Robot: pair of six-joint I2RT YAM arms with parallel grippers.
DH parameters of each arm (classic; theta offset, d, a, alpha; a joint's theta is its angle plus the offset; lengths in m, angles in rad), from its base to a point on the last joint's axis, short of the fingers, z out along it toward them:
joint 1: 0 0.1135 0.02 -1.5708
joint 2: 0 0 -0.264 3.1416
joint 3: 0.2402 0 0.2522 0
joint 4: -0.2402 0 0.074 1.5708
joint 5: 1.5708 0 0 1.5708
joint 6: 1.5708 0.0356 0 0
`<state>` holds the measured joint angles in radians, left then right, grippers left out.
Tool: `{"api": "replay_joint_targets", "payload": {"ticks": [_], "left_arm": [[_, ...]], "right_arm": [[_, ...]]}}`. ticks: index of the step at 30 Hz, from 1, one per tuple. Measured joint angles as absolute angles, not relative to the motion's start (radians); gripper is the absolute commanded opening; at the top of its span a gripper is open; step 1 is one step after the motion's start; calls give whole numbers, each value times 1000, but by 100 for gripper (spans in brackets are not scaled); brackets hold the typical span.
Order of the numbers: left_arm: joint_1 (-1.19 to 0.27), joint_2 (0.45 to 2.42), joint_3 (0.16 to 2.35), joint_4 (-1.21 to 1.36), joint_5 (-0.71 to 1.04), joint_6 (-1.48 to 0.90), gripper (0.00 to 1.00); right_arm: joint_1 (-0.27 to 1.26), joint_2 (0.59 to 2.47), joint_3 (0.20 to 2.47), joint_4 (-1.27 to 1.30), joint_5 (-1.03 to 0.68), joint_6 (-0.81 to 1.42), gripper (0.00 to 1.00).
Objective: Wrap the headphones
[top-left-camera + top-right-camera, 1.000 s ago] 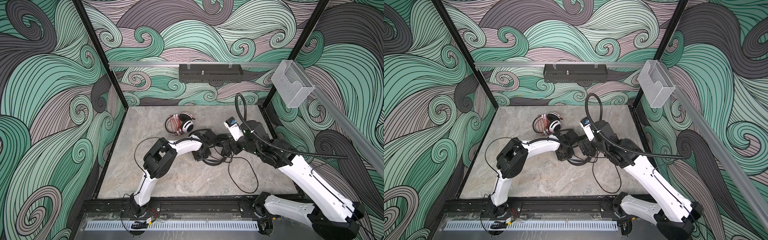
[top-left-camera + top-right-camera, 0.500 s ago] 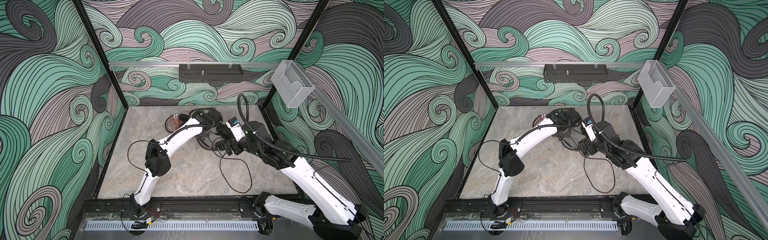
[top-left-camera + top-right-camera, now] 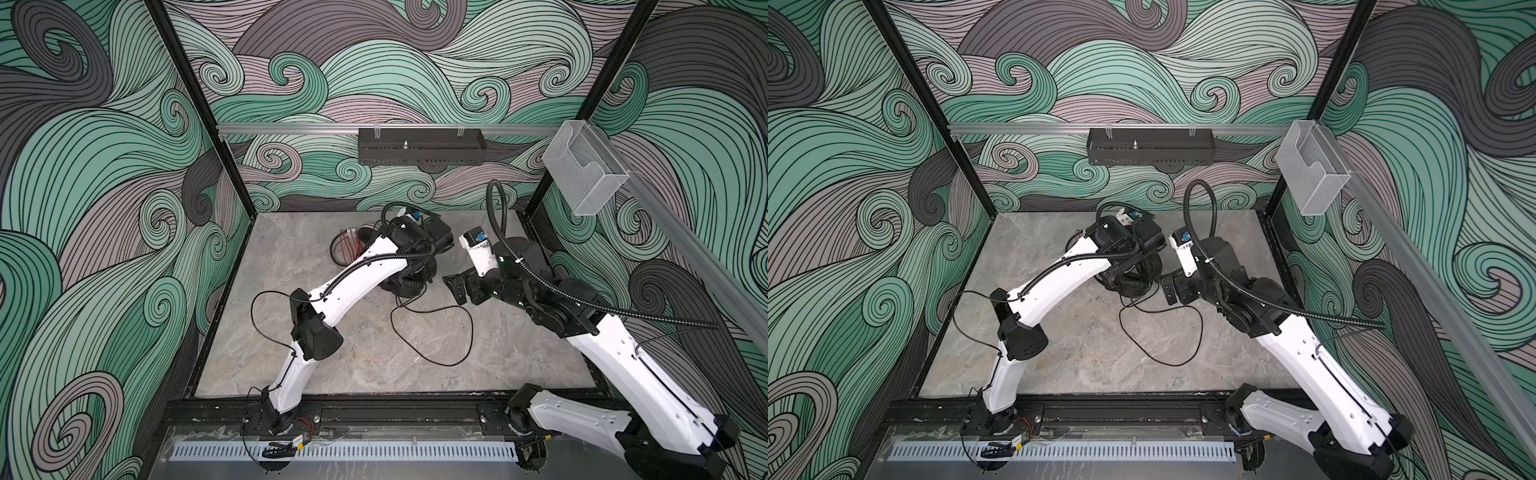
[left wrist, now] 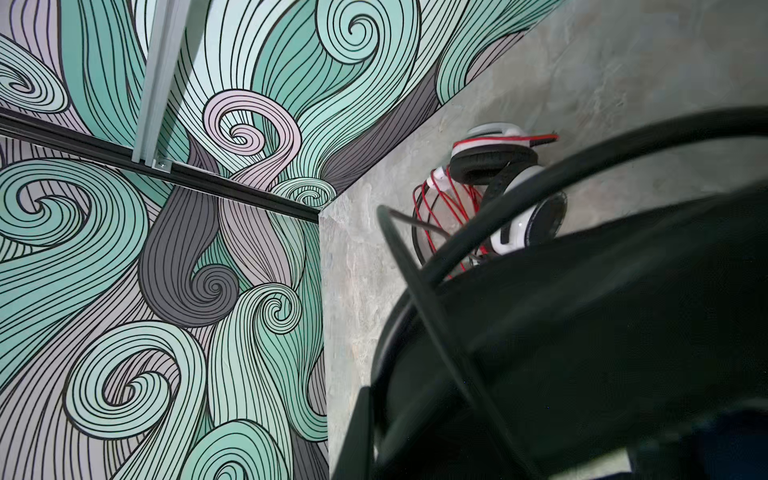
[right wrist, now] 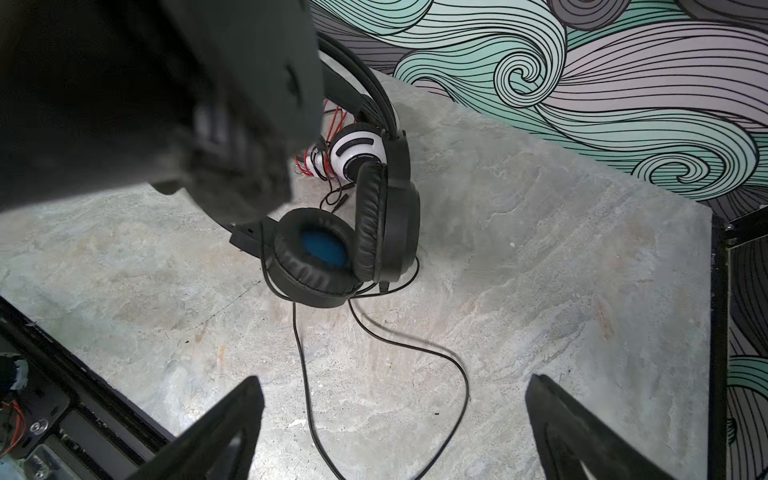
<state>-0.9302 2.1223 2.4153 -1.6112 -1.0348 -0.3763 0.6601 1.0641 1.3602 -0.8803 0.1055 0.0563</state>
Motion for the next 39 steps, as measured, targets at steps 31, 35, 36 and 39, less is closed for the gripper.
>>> {"api": "replay_joint_targets", "payload": {"ticks": [31,35,36,39], "left_arm": [[-959,1977,2406,-1611,-566,-530,0],[-961,1977,2406,-1611,-546,-533,0],[-962,1976,2406,-1611,-541,-533,0],[-963,1976,2403,-1611,-538,-533,0]], "right_arm": [[623,1230,1245,-563,-497,232,73],[621,1281,1245,-513,-522,242,54],[621,1293,1245,-505,-527,245,50],[621,1325,1245,-486,-543,249,20]]}}
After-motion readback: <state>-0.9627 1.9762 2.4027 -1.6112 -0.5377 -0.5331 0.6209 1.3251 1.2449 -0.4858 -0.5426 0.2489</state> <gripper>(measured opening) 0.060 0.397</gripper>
